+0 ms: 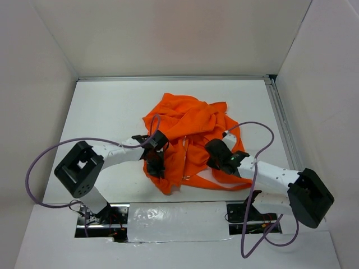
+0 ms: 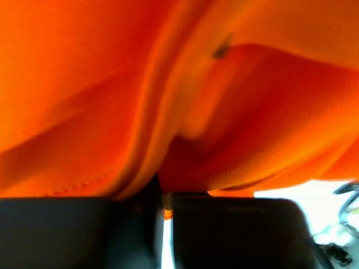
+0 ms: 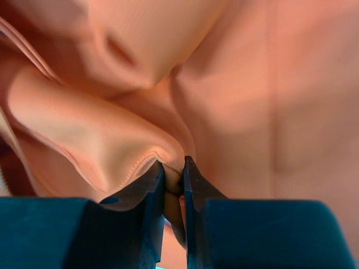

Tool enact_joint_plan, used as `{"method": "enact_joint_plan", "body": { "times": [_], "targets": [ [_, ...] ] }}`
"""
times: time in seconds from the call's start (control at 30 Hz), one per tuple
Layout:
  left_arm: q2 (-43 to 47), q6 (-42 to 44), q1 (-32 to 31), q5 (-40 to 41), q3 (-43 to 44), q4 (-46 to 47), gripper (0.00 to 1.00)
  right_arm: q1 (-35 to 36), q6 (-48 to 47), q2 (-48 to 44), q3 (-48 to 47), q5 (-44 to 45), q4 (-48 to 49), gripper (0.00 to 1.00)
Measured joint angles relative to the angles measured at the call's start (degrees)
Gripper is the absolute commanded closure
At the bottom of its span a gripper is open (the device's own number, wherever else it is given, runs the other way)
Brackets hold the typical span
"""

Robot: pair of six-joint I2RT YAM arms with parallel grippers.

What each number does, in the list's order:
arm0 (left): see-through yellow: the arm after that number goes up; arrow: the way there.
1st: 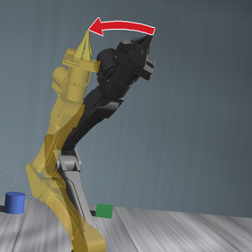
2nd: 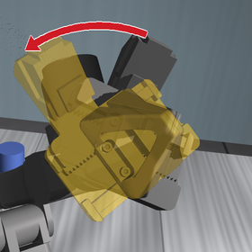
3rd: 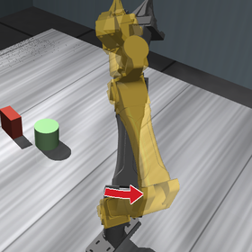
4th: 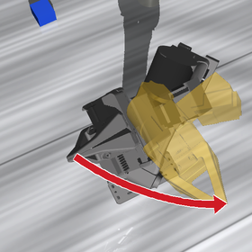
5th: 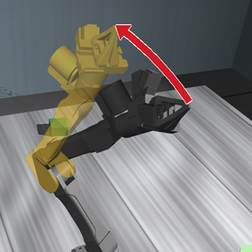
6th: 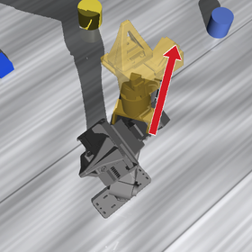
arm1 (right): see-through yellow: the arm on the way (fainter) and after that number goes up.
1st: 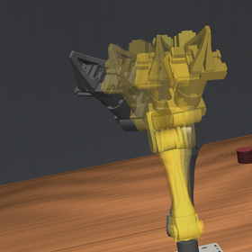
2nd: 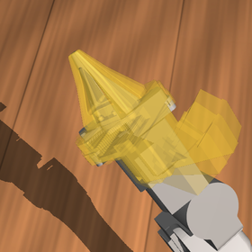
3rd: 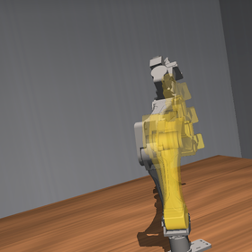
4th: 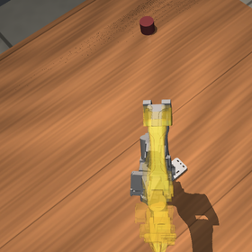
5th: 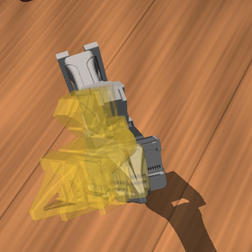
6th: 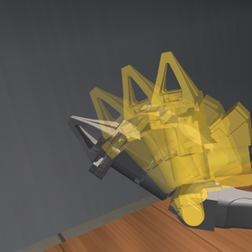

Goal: Zip up the jacket

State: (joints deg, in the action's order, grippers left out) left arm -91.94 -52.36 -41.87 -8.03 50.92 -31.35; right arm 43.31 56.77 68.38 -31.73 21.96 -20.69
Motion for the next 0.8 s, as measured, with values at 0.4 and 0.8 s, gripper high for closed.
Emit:
{"method": "enact_joint_plan", "body": {
  "times": [0.4, 0.8],
  "targets": [
    [-5.68, 3.17, 10.64, -2.38, 7.26, 5.44, 1.00, -10.93, -10.62, -15.17, -3.13, -12.31, -3.69, 1.00],
    [5.11, 3.98, 8.07, -2.47, -0.24, 7.41, 0.91, -9.79, -9.70, -26.71, 4.76, -25.59, -11.06, 0.59]
  ]
}}
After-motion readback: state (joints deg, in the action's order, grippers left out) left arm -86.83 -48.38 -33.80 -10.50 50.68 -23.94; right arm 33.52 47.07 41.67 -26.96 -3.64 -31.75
